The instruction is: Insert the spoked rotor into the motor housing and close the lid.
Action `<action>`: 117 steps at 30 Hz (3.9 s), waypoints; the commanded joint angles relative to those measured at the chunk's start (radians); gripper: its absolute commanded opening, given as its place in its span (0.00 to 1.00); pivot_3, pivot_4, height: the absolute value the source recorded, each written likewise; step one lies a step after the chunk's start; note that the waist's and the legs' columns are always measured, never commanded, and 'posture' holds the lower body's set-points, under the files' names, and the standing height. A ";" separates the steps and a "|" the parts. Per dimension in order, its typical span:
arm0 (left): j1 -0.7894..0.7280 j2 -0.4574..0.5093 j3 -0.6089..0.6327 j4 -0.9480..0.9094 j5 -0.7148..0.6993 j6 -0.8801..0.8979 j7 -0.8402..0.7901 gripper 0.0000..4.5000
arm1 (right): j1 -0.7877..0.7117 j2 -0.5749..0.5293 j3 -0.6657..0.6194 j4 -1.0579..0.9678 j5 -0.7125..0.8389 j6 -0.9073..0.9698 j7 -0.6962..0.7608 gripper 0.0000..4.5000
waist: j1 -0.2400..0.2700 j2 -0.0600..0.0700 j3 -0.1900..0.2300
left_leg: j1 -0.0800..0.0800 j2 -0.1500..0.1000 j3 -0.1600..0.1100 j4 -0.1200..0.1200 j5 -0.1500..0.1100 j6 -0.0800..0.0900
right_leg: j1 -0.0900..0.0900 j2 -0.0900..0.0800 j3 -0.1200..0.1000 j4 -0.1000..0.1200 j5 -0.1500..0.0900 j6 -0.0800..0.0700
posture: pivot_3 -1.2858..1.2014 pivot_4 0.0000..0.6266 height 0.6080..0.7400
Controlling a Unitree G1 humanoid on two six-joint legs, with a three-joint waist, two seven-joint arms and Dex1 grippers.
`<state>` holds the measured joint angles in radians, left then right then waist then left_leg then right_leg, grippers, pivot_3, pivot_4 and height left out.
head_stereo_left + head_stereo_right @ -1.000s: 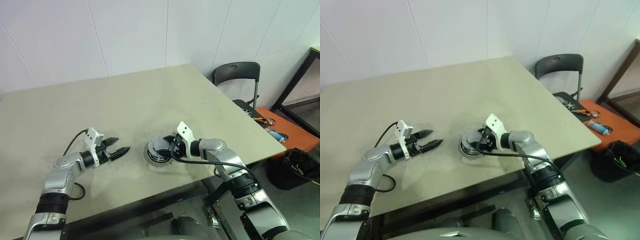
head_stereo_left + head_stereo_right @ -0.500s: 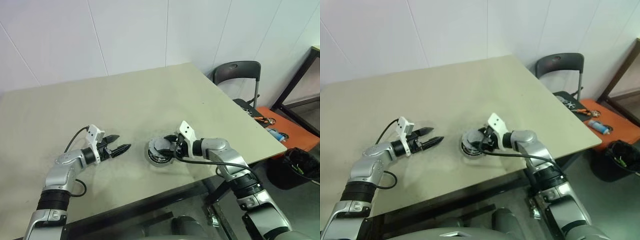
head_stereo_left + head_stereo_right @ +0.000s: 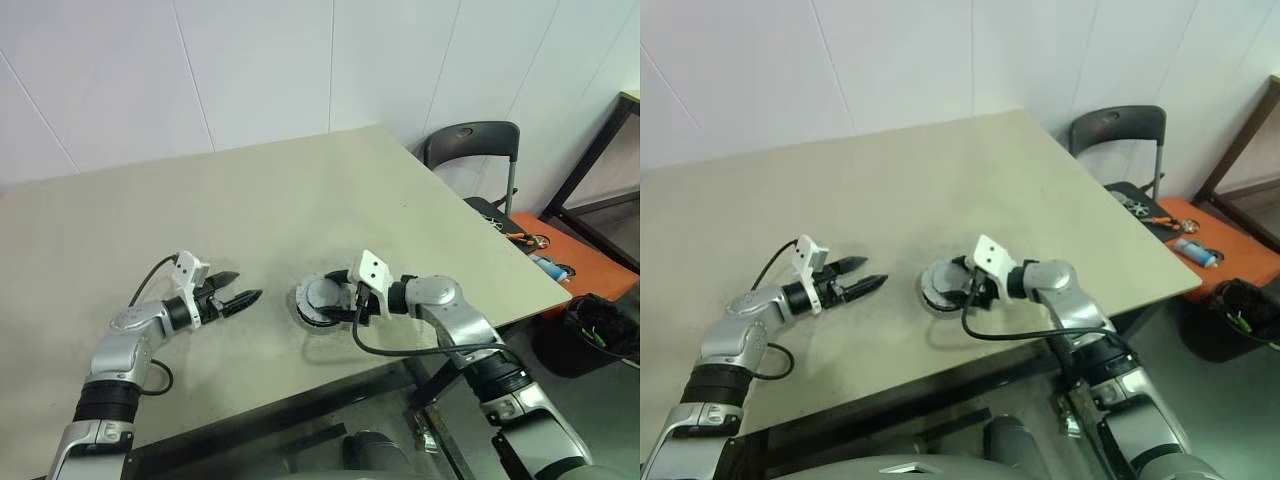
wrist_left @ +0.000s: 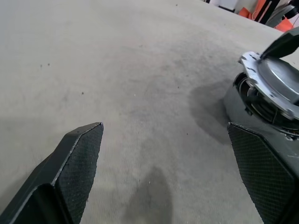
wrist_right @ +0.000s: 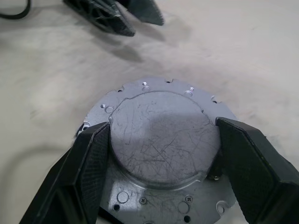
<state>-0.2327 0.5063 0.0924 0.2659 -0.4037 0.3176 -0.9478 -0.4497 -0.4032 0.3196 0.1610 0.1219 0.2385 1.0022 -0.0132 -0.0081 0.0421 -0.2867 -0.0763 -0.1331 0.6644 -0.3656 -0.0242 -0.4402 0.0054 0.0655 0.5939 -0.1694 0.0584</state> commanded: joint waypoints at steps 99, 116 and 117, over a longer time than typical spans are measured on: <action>-0.187 -0.131 -0.289 -0.137 0.064 0.171 -0.035 0.01 | 0.046 -0.020 0.043 0.050 -0.073 0.065 -0.072 0.71 | 0.000 0.000 -0.001 | 0.009 0.000 0.000 0.001 0.000 0.000 | 0.016 0.001 0.000 0.000 -0.003 0.004 | 0.52 0.00 1.00; -0.141 -0.146 -0.325 -0.123 0.131 0.105 -0.016 0.01 | -0.021 0.052 0.002 0.065 0.050 0.423 -0.057 0.71 | -0.002 0.001 -0.002 | 0.017 0.000 0.000 0.000 0.000 0.000 | 0.023 0.001 0.000 0.000 -0.005 0.003 | 0.52 0.00 1.00; -0.139 -0.147 -0.324 -0.124 0.131 0.105 -0.014 0.01 | -0.028 0.055 0.000 0.073 0.051 0.427 -0.058 0.71 | -0.002 0.001 -0.002 | 0.017 0.000 0.000 0.000 0.000 0.000 | 0.024 0.001 0.000 0.000 -0.005 0.003 | 0.52 0.00 1.00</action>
<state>-0.3816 0.3620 -0.2178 0.1501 -0.2830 0.4202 -0.9585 -0.4963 -0.3560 0.2984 0.1716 0.1738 0.5923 0.9506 -0.0157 -0.0070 0.0398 -0.2689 -0.0760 -0.1334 0.6640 -0.3659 -0.0236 -0.4159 0.0065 0.0654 0.5933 -0.1748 0.0616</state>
